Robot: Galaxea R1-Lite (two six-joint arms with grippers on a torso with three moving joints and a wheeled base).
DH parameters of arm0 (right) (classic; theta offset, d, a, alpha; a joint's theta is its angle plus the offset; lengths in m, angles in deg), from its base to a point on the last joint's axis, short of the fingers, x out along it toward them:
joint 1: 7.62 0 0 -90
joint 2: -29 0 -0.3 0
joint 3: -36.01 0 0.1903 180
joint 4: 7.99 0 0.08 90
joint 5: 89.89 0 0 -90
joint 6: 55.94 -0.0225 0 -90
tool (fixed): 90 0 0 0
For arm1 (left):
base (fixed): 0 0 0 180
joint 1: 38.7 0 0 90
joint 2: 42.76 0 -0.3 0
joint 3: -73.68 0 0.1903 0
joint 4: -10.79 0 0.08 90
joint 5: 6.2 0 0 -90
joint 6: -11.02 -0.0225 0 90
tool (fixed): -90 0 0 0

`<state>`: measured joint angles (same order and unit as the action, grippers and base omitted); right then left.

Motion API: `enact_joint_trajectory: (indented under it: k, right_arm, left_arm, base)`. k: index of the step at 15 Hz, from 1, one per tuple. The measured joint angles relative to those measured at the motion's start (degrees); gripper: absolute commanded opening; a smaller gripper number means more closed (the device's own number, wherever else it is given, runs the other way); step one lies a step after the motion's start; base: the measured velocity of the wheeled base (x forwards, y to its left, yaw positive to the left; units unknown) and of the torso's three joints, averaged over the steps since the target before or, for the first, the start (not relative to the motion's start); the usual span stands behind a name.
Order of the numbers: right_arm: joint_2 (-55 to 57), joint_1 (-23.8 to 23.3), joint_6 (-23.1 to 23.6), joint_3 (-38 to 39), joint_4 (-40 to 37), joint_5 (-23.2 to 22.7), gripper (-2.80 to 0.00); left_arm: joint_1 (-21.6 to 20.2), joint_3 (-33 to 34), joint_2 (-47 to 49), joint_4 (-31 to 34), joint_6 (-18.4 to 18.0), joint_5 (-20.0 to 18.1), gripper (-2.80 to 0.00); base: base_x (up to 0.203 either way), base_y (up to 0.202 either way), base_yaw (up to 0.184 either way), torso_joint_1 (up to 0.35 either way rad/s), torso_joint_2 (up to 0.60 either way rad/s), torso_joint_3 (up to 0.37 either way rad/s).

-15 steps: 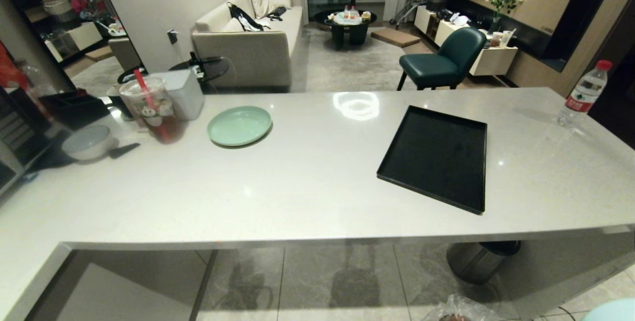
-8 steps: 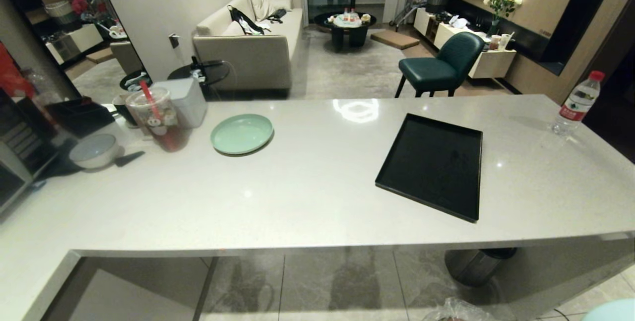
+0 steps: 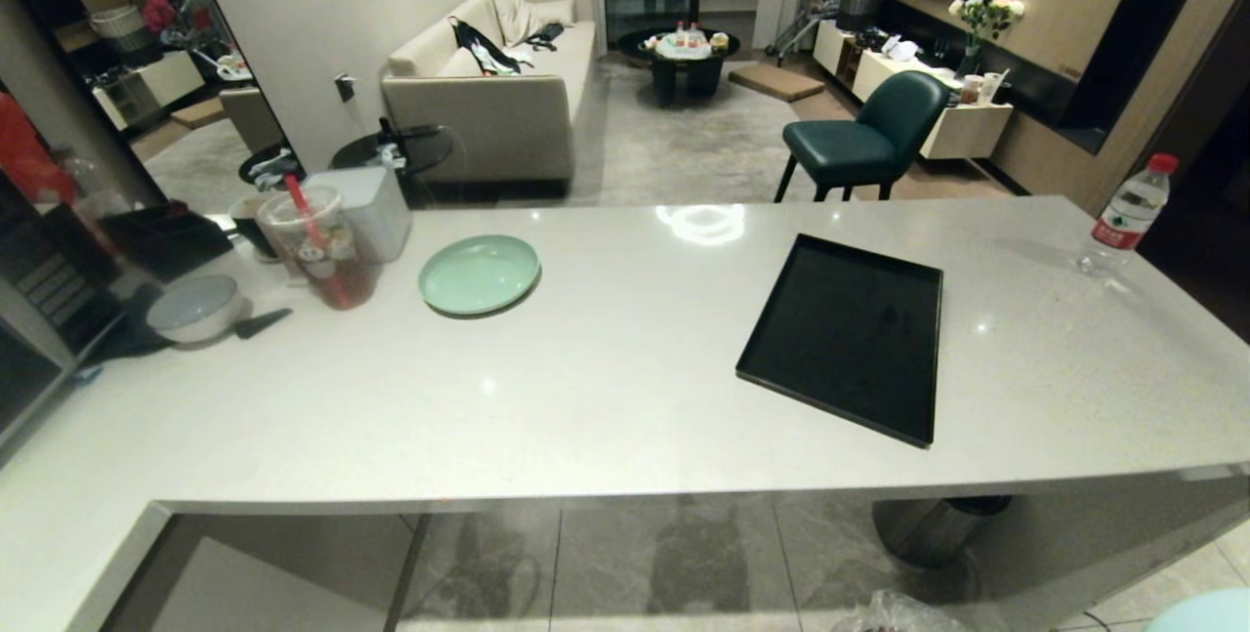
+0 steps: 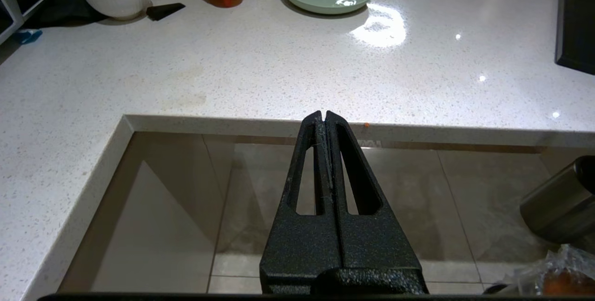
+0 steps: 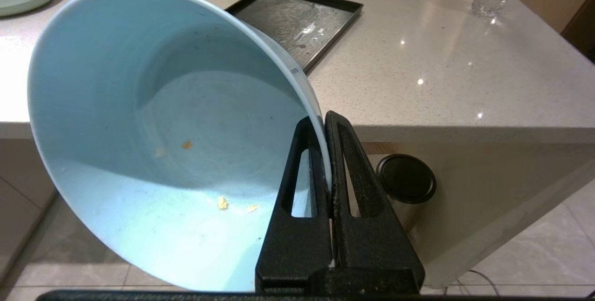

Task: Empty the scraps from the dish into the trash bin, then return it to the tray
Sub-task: Put the bowl back to the table

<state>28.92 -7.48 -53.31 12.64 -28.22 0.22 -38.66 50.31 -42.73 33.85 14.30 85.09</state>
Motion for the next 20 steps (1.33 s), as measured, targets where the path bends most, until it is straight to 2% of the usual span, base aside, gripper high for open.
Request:
enact_joint_trajectory:
  k: [3, 10, 14, 20]
  right_arm:
    - [0.0, 0.0, -2.7, 0.0, 0.0, 0.0, -2.80]
    - [0.0, 0.0, -2.9, 0.0, 0.0, 0.1, -2.80]
    - [0.0, 0.0, -5.4, 0.0, 0.1, 1.3, -2.80]
    - [0.0, 0.0, -1.0, -0.6, -0.6, 1.1, -2.80]
  left_arm:
    - [0.0, 0.0, 0.0, 0.0, 0.0, 0.0, -2.80]
    - [0.0, 0.0, 0.0, 0.0, 0.0, 0.0, -2.80]
    - [0.0, 0.0, 0.0, 0.0, 0.0, 0.0, -2.80]
    - [0.0, 0.0, 0.0, 0.0, 0.0, 0.0, -2.80]
  base:
    - [0.000, 0.000, 0.000, 0.000, 0.00, 0.000]
    - [0.000, 0.000, 0.000, 0.000, 0.00, 0.000]
    - [0.000, 0.000, 0.000, 0.000, 0.00, 0.000]
    - [0.000, 0.000, 0.000, 0.000, 0.00, 0.000]
